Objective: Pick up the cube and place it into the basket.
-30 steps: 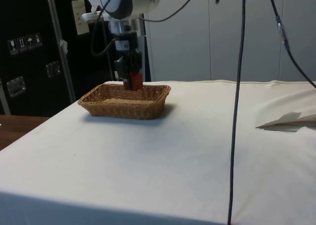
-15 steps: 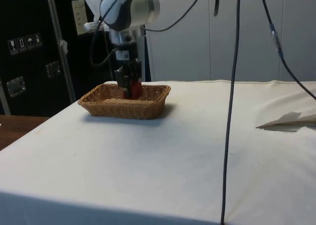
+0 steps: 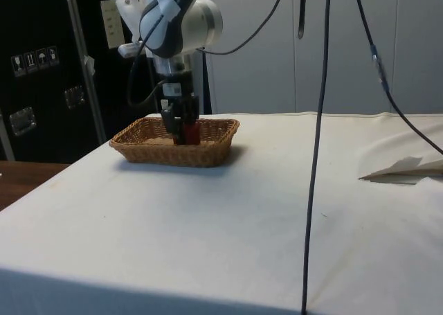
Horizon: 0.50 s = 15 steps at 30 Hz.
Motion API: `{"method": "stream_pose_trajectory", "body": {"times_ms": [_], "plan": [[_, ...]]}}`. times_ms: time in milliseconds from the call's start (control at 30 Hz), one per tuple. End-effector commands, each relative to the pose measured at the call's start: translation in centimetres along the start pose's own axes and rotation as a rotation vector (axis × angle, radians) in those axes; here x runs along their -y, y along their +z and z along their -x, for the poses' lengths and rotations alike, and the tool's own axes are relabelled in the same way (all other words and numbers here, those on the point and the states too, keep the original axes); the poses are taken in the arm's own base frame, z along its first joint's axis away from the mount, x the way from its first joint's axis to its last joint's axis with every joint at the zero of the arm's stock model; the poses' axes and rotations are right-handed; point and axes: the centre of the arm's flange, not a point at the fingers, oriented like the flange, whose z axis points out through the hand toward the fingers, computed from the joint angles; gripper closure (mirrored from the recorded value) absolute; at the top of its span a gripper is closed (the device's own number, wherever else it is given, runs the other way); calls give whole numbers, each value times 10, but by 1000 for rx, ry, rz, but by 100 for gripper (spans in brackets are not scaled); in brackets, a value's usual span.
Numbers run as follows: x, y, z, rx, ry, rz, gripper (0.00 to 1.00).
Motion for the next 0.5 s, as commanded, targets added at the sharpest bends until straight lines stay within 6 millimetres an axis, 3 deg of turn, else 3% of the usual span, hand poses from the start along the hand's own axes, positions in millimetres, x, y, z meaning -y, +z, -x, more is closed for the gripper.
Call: {"method": "stream_pose_trajectory", "body": {"times_ms": [0, 200, 300, 467], "plan": [[0, 1, -1, 1, 0, 1, 100], [0, 4, -2, -1, -1, -1, 98], [0, 4, -2, -1, 0, -1, 75], [0, 4, -2, 1, 0, 0, 26]]}}
